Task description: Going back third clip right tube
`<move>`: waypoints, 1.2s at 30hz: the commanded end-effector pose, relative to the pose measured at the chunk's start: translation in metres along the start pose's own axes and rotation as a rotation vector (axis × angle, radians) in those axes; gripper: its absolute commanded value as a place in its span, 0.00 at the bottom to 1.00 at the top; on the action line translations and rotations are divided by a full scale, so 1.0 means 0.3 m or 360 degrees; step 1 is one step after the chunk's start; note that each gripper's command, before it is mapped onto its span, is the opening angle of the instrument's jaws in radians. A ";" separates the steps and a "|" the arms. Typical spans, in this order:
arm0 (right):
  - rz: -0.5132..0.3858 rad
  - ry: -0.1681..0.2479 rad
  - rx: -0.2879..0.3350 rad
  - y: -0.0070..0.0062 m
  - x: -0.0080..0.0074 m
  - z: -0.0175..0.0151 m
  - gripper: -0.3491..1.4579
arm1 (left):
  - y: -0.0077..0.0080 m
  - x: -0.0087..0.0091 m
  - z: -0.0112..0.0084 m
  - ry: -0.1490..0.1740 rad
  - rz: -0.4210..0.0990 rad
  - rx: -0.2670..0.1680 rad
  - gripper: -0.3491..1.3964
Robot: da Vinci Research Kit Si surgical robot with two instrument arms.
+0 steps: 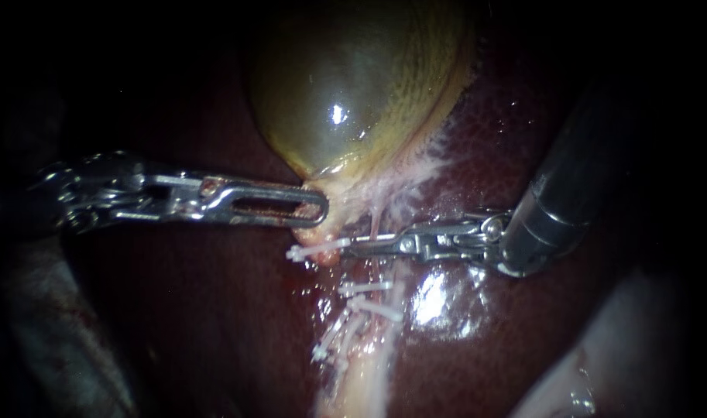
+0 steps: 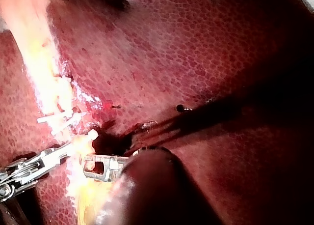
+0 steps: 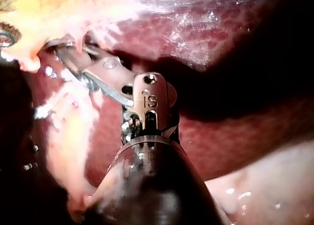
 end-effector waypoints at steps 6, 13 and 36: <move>0.0000 0.0000 0.0000 0.0000 0.0002 0.000 0.03 | 0.0001 0.0000 0.0000 0.0000 0.0000 0.0000 0.00; 0.0000 0.0000 0.0000 -0.0001 0.0001 0.000 0.06 | 0.0001 0.0000 0.0000 0.0000 0.0000 0.0000 0.00; -0.0444 0.0011 0.0046 -0.0044 -0.0033 -0.002 0.51 | 0.0001 -0.0001 -0.0001 -0.0003 0.0001 -0.0004 0.00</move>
